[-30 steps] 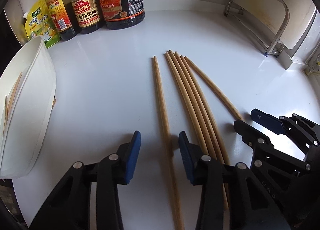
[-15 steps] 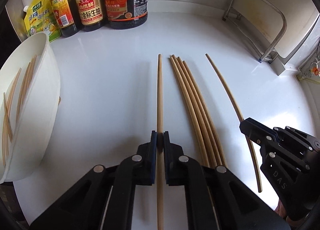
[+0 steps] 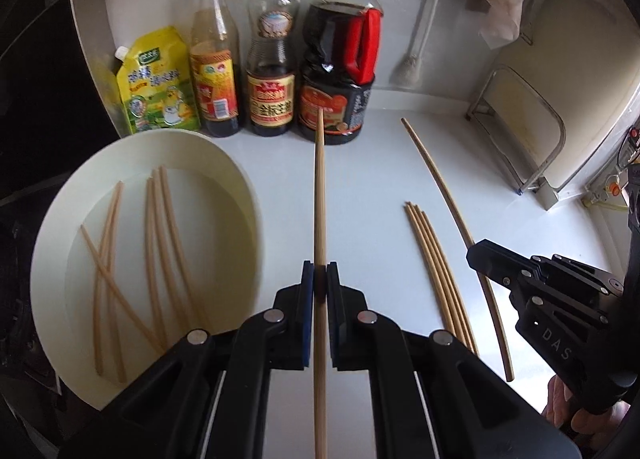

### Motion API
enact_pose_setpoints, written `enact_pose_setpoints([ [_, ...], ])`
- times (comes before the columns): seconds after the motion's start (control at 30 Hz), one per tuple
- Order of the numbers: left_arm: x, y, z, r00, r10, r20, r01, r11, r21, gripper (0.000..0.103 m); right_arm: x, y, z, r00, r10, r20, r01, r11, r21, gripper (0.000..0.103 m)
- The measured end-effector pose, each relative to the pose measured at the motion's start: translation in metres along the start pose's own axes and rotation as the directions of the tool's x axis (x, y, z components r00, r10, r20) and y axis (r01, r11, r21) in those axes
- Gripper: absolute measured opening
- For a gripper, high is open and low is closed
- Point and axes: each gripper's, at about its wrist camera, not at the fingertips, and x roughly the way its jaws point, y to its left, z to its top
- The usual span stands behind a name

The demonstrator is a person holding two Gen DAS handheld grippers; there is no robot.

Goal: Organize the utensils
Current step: 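Carry both chopsticks over the white basin and lower them in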

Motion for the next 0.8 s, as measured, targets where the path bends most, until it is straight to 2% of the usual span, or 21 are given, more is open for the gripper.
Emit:
enact_pose_setpoints([
  [0.3, -0.017, 0.094, 0.022, 0.994, 0.099, 0.049, -0.095, 0.992, -0.077, 0.007, 0.048, 0.1, 0.051, 0.991, 0.133, -0.026, -0.135, 0.986, -0.103, 0.006],
  [0.4, -0.008, 0.123, 0.022, 0.993, 0.116, 0.021, -0.113, 0.988, -0.104, 0.007, 0.067, 0.129, 0.06, 0.988, 0.143, -0.052, -0.149, 0.979, -0.136, 0.006],
  [0.57, 0.015, 0.161, 0.014, 0.992, 0.123, -0.037, -0.127, 0.98, -0.151, 0.007, 0.108, 0.157, 0.065, 0.98, 0.154, -0.129, -0.17, 0.978, -0.121, 0.006],
  [0.8, 0.036, 0.186, 0.0, 0.99, 0.11, -0.09, -0.125, 0.976, -0.179, 0.007, 0.147, 0.176, 0.062, 0.967, 0.123, -0.225, -0.154, 0.98, -0.127, 0.006],
])
